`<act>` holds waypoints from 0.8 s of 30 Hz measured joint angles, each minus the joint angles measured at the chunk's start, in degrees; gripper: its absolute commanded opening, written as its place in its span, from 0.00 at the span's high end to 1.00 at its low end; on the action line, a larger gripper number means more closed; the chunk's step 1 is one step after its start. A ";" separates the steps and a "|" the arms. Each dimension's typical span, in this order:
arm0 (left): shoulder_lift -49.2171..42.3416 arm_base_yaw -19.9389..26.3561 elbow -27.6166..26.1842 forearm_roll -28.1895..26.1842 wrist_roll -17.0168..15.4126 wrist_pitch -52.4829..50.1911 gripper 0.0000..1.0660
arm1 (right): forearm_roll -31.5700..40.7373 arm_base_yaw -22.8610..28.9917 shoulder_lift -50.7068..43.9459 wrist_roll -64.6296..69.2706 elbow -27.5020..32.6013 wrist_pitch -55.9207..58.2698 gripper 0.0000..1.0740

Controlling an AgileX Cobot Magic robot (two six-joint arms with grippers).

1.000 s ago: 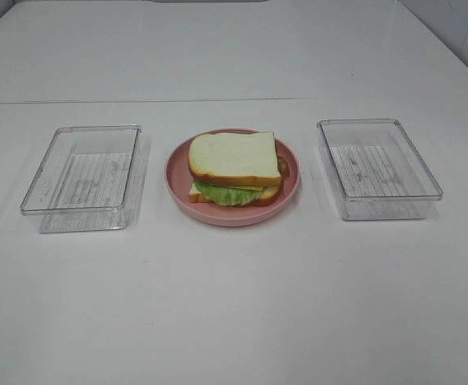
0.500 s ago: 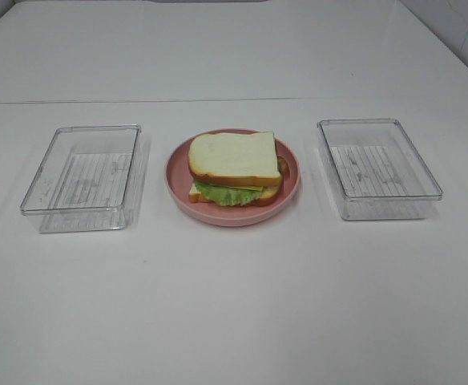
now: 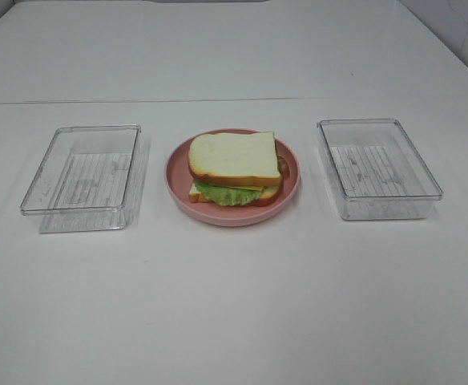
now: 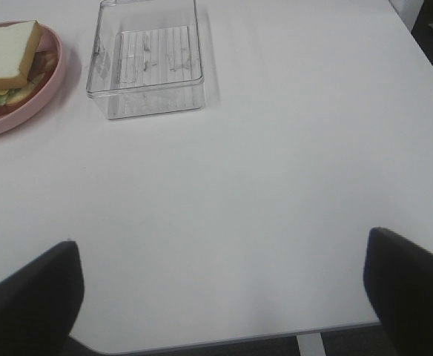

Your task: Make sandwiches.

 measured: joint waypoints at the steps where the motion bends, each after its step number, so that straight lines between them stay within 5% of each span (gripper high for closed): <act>1: 0.00 0.00 0.00 -0.34 0.00 0.00 0.26 | 0.00 0.00 0.00 0.00 0.00 0.00 0.08; 12: 0.00 6.36 0.00 -0.34 0.00 0.00 0.26 | 0.00 0.00 0.00 0.00 0.00 0.00 0.08; 24: 0.00 7.33 0.00 -0.34 0.00 -0.52 0.26 | 0.00 0.00 0.00 0.00 0.00 0.00 0.08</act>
